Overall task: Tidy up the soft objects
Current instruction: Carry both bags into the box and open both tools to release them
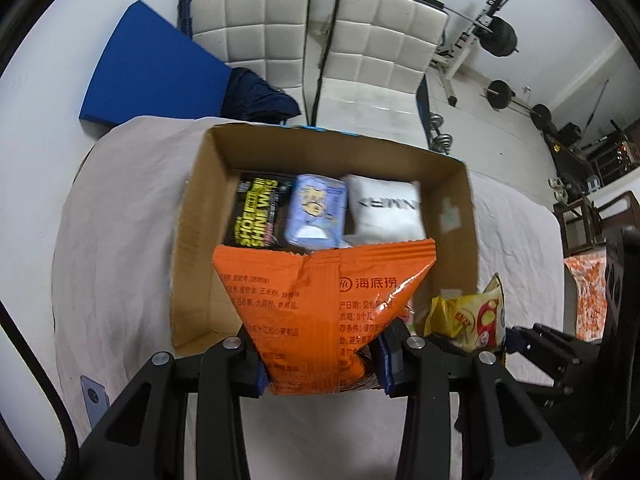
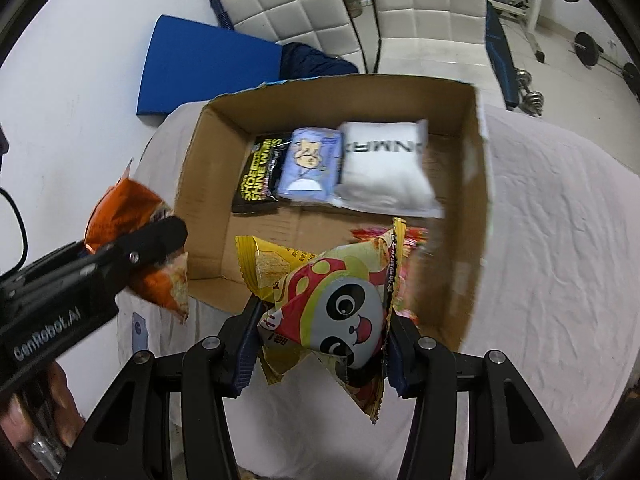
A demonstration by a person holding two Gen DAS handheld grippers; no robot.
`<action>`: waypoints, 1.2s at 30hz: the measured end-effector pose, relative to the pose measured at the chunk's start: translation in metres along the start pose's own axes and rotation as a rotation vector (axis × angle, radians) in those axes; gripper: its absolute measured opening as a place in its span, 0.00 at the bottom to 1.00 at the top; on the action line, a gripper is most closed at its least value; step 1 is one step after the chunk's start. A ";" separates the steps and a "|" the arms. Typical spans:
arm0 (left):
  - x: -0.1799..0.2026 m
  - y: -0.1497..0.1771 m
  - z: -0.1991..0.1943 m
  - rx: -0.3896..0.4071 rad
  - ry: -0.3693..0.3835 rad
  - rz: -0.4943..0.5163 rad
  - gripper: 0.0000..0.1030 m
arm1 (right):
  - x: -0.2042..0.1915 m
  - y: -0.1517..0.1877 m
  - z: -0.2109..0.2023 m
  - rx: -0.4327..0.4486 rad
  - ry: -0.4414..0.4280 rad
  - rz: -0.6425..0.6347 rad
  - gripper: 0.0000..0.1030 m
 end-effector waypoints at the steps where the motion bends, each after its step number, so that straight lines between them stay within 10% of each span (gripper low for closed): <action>1: -0.006 -0.003 0.004 -0.005 0.000 -0.005 0.36 | -0.004 -0.003 0.007 -0.003 -0.002 0.001 0.53; 19: -0.052 0.001 0.140 -0.311 0.063 0.027 0.36 | 0.007 -0.016 0.138 -0.146 0.027 0.074 0.53; 36: -0.057 0.022 0.170 -0.360 0.053 0.033 0.36 | 0.007 -0.009 0.175 -0.176 0.074 0.072 0.55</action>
Point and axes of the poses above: each gripper's, at about its wrist camera, not at the fingertips, and z roughly the way its jaws point, x to its right, y to its underside, the point moved 2 cm from there along z, roughly the way its jaws point, and after that the axes turned 9 degrees about z, right-handed, at the moved point
